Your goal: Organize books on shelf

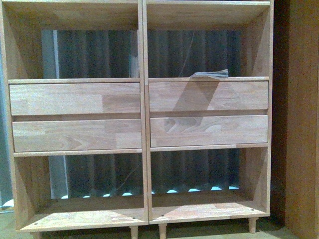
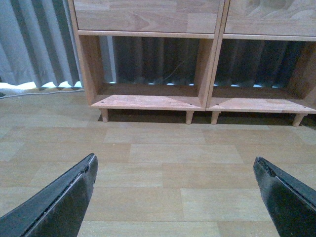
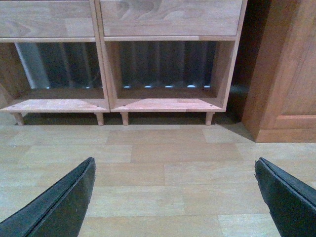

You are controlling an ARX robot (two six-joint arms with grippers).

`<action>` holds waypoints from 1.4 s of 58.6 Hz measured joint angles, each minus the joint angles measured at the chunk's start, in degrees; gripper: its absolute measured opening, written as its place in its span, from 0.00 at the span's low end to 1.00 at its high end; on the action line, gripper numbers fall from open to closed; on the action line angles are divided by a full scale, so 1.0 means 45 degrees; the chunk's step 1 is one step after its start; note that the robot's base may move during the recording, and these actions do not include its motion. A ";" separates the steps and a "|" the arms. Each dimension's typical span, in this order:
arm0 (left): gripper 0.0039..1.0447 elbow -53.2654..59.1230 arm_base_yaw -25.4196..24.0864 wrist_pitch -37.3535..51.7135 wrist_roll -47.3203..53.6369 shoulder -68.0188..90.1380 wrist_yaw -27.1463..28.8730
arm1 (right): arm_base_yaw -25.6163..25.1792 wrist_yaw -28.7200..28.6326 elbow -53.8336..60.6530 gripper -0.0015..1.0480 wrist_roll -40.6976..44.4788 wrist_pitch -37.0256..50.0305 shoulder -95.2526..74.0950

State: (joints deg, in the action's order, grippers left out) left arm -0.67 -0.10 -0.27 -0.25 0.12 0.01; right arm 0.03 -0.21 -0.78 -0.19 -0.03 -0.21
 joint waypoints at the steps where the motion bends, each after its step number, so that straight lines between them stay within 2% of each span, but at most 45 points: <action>1: 0.93 0.0000 0.0000 0.0000 0.0000 0.0000 0.0005 | 0.0000 0.0000 0.0000 0.93 0.0000 0.0000 0.0000; 82: 0.93 0.0000 0.0000 0.0000 0.0005 -0.0005 -0.0005 | 0.0000 0.0005 0.0000 0.93 0.0000 0.0000 0.0000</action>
State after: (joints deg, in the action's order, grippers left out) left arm -0.67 -0.10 -0.27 -0.23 0.10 -0.01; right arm 0.03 -0.19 -0.78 -0.19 -0.03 -0.21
